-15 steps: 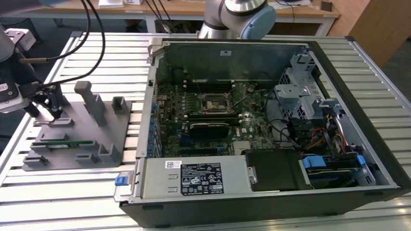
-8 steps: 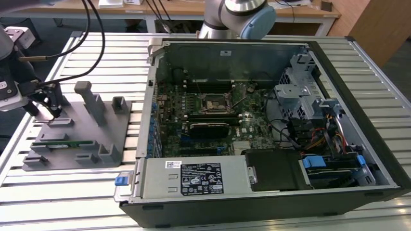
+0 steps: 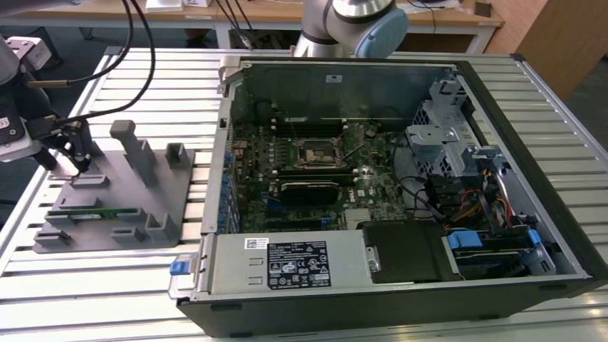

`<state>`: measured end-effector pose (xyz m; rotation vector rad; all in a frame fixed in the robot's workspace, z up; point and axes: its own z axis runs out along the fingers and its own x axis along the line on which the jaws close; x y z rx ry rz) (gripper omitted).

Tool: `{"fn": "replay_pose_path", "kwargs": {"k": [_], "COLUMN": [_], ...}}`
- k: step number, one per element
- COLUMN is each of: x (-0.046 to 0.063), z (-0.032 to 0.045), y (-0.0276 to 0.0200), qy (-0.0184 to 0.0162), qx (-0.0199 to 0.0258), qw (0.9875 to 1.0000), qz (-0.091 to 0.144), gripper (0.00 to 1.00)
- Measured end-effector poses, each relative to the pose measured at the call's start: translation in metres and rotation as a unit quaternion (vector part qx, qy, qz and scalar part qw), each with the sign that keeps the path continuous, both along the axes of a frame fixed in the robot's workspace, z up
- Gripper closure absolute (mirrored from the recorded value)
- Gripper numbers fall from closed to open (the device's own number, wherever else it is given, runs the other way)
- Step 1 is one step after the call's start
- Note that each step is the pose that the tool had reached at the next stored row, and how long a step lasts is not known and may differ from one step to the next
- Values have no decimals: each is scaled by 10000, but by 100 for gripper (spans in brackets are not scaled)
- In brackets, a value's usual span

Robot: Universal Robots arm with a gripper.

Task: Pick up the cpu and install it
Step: 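Pick up the cpu and move it towards the insertion slot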

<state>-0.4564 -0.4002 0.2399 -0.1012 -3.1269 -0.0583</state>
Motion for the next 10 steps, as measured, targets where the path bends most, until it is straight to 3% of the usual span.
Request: {"fn": "replay_pose_path", "kwargs": {"k": [10], "x": [0], "z": [79], "y": [22], "qy": [-1], "qx": [-6], "qw": [10000], "qz": [0], "gripper": [47]}}
